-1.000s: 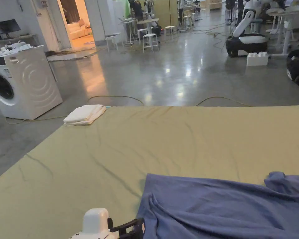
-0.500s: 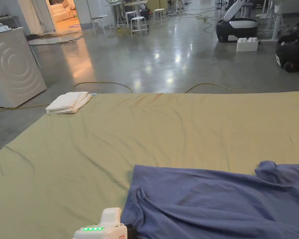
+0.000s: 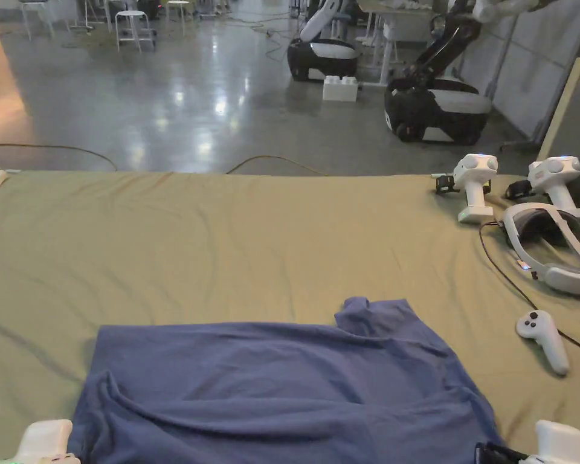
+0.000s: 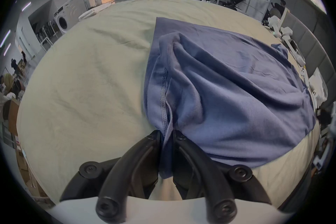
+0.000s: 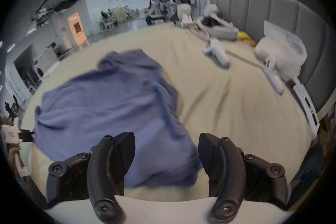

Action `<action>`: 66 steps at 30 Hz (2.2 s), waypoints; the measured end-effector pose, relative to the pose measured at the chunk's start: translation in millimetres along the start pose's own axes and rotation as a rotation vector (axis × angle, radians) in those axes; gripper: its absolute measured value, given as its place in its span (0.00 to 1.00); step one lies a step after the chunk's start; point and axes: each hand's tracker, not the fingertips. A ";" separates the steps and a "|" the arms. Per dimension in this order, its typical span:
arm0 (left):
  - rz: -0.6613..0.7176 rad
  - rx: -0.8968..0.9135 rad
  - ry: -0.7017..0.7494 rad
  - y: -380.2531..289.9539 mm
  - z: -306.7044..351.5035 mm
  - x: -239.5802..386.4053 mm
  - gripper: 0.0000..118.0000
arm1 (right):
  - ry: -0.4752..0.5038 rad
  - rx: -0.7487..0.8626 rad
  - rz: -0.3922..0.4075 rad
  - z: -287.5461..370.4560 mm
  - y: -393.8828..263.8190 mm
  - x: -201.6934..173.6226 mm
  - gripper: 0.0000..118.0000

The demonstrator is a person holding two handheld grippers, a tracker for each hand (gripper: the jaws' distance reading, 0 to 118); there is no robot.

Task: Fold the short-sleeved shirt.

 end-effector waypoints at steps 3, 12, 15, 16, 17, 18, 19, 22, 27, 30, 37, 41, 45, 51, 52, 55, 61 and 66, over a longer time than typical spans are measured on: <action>0.003 -0.005 -0.003 0.7 -1.4 0.0 0.12 | 0.006 -0.070 -0.024 -25.6 -10.2 6.8 0.59; 0.001 0.182 -0.031 -15.5 55.7 -7.2 0.06 | -0.017 0.002 0.046 18.7 -1.6 -9.2 0.05; 0.080 0.183 -0.108 -27.9 87.9 -27.5 0.06 | -0.050 0.025 0.023 44.0 -5.7 -7.2 0.05; 0.116 0.169 -0.120 -35.9 95.5 -31.9 0.06 | -0.046 0.023 0.021 56.6 -7.6 -10.1 0.05; 0.130 0.166 -0.136 -47.7 103.2 -36.5 0.06 | -0.057 0.026 0.024 65.8 -13.3 -9.8 0.05; 0.109 0.143 -0.136 -60.2 108.8 -41.0 0.06 | -0.068 0.031 0.045 74.6 -22.3 -7.3 0.05; 0.107 0.132 -0.129 -70.4 113.7 -41.9 0.06 | -0.075 0.028 0.054 82.5 -31.6 -4.4 0.05; 0.094 0.068 -0.137 -105.3 124.8 -49.1 0.06 | -0.065 0.001 0.055 108.3 -60.4 0.9 0.05; 0.085 0.069 -0.145 -135.4 127.2 -49.6 0.08 | -0.057 -0.037 0.058 125.1 -92.7 6.5 0.05; 0.109 0.098 -0.118 -134.8 129.9 -50.2 0.60 | -0.083 -0.065 0.102 121.8 -93.9 1.9 0.39; 0.017 0.473 -0.113 -110.4 224.5 -30.7 0.79 | 0.049 0.112 0.031 175.7 -63.2 -1.4 0.57; -0.039 0.764 -0.091 -98.1 299.7 -1.1 0.79 | 0.186 0.345 0.051 237.4 -36.0 -24.4 0.57; -0.052 0.918 -0.058 -95.6 351.4 27.8 0.79 | 0.234 0.559 0.149 298.6 -16.5 -58.7 0.57; -0.142 1.000 -0.014 -100.0 395.6 59.3 0.77 | 0.313 0.751 0.266 358.0 -10.7 -94.6 0.56; -0.165 1.015 -0.043 -101.1 400.4 60.4 0.72 | 0.303 0.758 0.272 360.7 -11.2 -96.9 0.52; -0.169 1.038 -0.039 -105.9 408.2 68.9 0.09 | 0.264 0.829 0.309 372.0 -16.0 -107.2 0.06; -0.174 1.044 -0.029 -112.7 411.9 74.4 0.00 | 0.306 0.823 0.286 379.1 -13.9 -108.5 0.00; -0.184 1.025 -0.026 -109.2 410.5 69.2 0.00 | 0.306 0.811 0.262 375.6 -8.6 -105.4 0.00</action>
